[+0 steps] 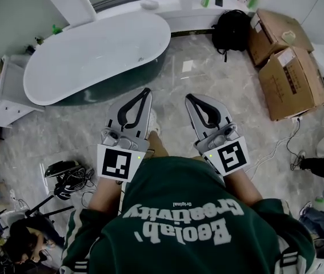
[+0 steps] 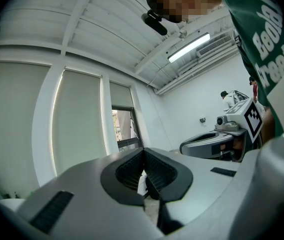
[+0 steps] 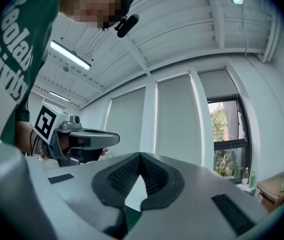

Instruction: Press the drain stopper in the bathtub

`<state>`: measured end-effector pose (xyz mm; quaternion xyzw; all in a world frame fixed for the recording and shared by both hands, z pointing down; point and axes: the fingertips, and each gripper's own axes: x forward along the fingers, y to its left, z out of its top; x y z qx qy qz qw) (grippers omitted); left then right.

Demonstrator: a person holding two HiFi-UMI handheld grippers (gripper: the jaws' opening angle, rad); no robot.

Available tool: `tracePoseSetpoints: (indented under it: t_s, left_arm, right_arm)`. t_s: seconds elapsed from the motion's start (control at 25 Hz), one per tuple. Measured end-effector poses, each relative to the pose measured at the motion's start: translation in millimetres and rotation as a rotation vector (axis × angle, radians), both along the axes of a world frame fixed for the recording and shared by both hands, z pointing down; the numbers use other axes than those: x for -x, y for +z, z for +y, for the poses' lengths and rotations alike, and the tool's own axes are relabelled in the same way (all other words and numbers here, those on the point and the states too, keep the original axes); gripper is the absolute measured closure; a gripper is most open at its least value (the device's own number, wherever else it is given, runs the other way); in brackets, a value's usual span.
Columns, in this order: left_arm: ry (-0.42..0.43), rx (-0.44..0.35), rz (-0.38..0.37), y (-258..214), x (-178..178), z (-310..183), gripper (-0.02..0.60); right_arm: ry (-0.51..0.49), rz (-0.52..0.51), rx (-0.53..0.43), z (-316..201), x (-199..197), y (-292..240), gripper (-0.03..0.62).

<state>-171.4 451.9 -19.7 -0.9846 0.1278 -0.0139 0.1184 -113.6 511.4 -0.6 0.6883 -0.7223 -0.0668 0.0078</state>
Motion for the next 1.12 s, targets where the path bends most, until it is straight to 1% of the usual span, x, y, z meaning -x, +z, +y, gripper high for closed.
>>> tracePoseSetpoints:
  t_s: [0.2, 0.36, 0.48, 0.72, 1.0, 1.12]
  left_arm:
    - [0.009, 0.005, 0.005, -4.8, -18.5, -43.8, 0.574]
    - [0.015, -0.004, -0.002, -5.5, -36.7, -74.8, 0.574]
    - [0.015, 0.005, 0.001, -4.2, -48.8, -95.6, 0.574]
    - [-0.002, 0.049, -0.021, 11.4, -61.7, -129.9, 0.574]
    - [0.0, 0.09, -0.055, 31.6, -75.2, -157.9, 0.574]
    - [0.0, 0.084, -0.06, 32.6, -77.0, -172.2, 0.574]
  right_arm:
    - [0.026, 0.004, 0.011, -38.9, -14.7, -4.1, 0.585]
    - [0.03, -0.008, 0.032, -68.4, -31.3, -0.6, 0.585]
    - [0.026, -0.016, 0.043, -91.2, -43.3, 3.0, 0.585]
    - [0.032, -0.05, 0.07, -126.0, -58.2, 15.7, 0.585]
    - [0.012, -0.076, 0.106, -161.7, -63.0, 28.0, 0.585]
    - [0.001, -0.096, 0.101, -176.4, -65.2, 24.1, 0.585]
